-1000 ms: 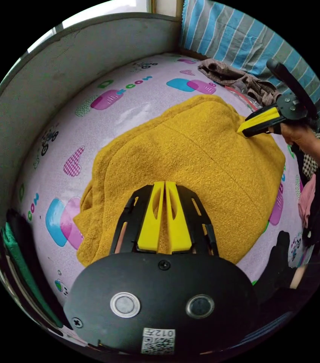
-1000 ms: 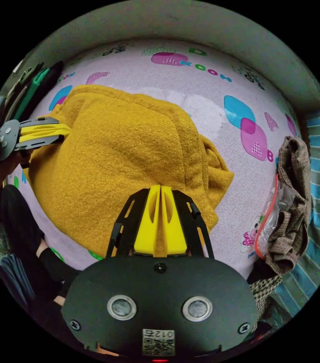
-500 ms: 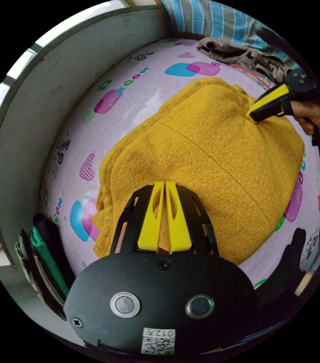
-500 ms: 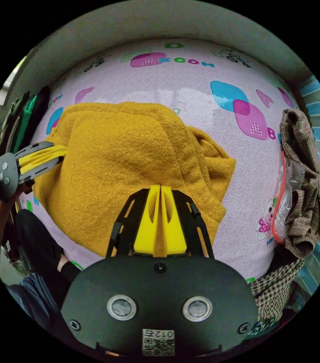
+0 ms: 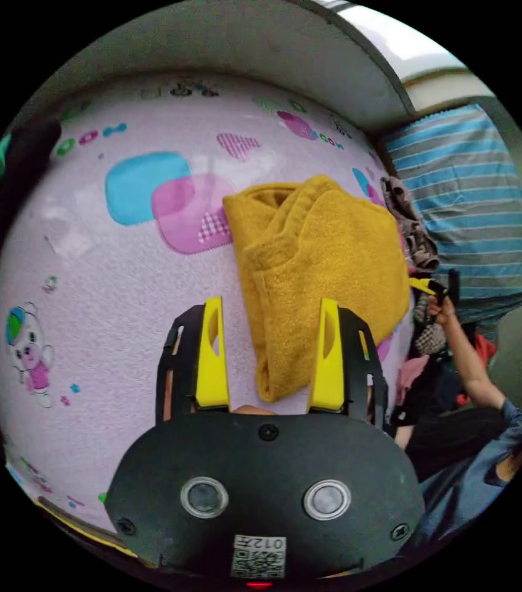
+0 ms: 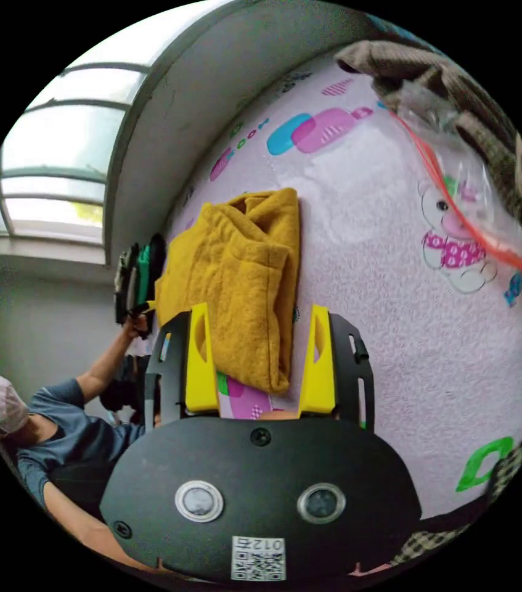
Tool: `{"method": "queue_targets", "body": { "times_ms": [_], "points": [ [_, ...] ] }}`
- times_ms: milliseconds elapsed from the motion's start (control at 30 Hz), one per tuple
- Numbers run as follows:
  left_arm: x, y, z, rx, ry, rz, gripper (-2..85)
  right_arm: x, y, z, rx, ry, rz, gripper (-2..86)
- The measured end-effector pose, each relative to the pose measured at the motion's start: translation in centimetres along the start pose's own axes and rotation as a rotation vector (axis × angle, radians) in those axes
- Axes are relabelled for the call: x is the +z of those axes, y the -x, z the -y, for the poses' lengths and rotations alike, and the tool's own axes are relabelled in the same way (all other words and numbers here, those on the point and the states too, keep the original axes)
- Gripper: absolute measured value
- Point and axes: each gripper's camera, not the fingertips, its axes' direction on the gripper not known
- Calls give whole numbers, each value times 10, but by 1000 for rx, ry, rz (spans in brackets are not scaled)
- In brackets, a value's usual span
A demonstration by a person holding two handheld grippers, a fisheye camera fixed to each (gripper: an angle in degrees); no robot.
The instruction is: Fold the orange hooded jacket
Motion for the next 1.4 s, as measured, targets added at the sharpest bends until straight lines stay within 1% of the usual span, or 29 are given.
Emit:
{"method": "queue_targets", "body": {
  "times_ms": [67, 200, 233, 267, 367, 533, 700, 733, 800, 833, 900, 1000, 1133, 1300, 1400],
  "points": [
    [10, 24, 1, -16, -4, -75, 191, 5, -26, -9, 65, -15, 112, 227],
    [24, 66, 9, -18, -30, -194, 197, 20, -41, -9, 83, 15, 130, 235],
    [26, 77, 12, -11, -31, -201, 197, 23, -45, -8, 88, 29, 132, 230],
    [27, 81, 13, -5, -28, -196, 196, 21, -49, -6, 89, -1, 140, 229],
    [29, 104, 18, 44, -14, -148, 189, 23, -57, 1, 88, -7, 189, 217],
    [25, 145, 17, 76, -13, -162, 175, 35, -50, 16, 20, 32, 174, 192],
    [19, 190, 7, 65, -34, -177, 150, 54, -49, 29, 11, 29, 286, 174],
    [18, 195, 6, 63, -34, -176, 146, 64, -42, 33, -12, 45, 284, 156],
    [14, 214, 2, 62, -29, -163, 120, 73, -31, 37, -46, 63, 210, 113],
    [15, 222, 1, 73, -9, -159, 97, 78, -28, 39, -39, 81, 197, 77],
    [14, 234, 0, 71, 0, -212, 71, 87, -27, 41, -14, 106, 272, 51],
    [1, 248, -11, 76, -34, -184, 48, 88, -15, 33, 15, 45, 270, 37],
    [-23, 269, -32, 54, -70, -206, 37, 78, 16, 25, 14, -8, 261, 26],
    [-70, 282, -68, 74, -109, -188, 32, 71, 74, 27, -38, -18, 227, 18],
    [-100, 289, -95, 97, -112, -161, 33, 75, 123, 38, -107, 10, 186, 17]
  ]
}}
